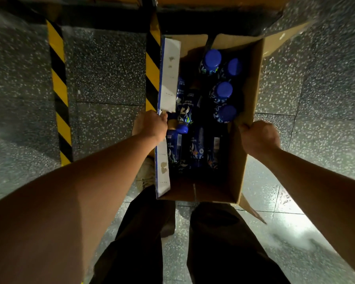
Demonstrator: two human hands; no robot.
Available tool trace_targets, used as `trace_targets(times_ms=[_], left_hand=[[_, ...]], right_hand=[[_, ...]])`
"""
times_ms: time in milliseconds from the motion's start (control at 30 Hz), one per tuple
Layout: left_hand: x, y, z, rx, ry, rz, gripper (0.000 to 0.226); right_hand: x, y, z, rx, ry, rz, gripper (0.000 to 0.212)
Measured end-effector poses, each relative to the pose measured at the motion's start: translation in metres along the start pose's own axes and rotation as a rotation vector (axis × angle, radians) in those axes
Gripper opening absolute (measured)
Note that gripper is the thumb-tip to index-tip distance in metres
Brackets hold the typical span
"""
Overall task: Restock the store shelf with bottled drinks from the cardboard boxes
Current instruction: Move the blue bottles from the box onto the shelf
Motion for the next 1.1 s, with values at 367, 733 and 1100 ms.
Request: trace_targets(times_ms=[367,733,1100], left_hand=[[0.046,0.107,0.097,0.004,-0.116,0.136,0.046],[0.106,0.269,0.200,-0.093,0.116,0.400,0.052],[0.201,0.388,0.304,-0.138,0.317,0.569,0.044]], right_hand=[[0.043,0.098,0.076,0.041,0.232,0.142,0.048],[0.101,0.228,0.182,-0.017,0.379,0.411,0.040],[0.219,0.398,0.264,-0.014,0.586,0.682,0.032]])
Point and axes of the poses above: each hand's wrist, its own y-axis away from the middle knuckle, its own z-axis out of the back of the hand, x = y × z, the point moved 6 cm from there along -y, towards the middle knuckle, and after that the axes turned 5 degrees about -x, right-handed, at the moved point
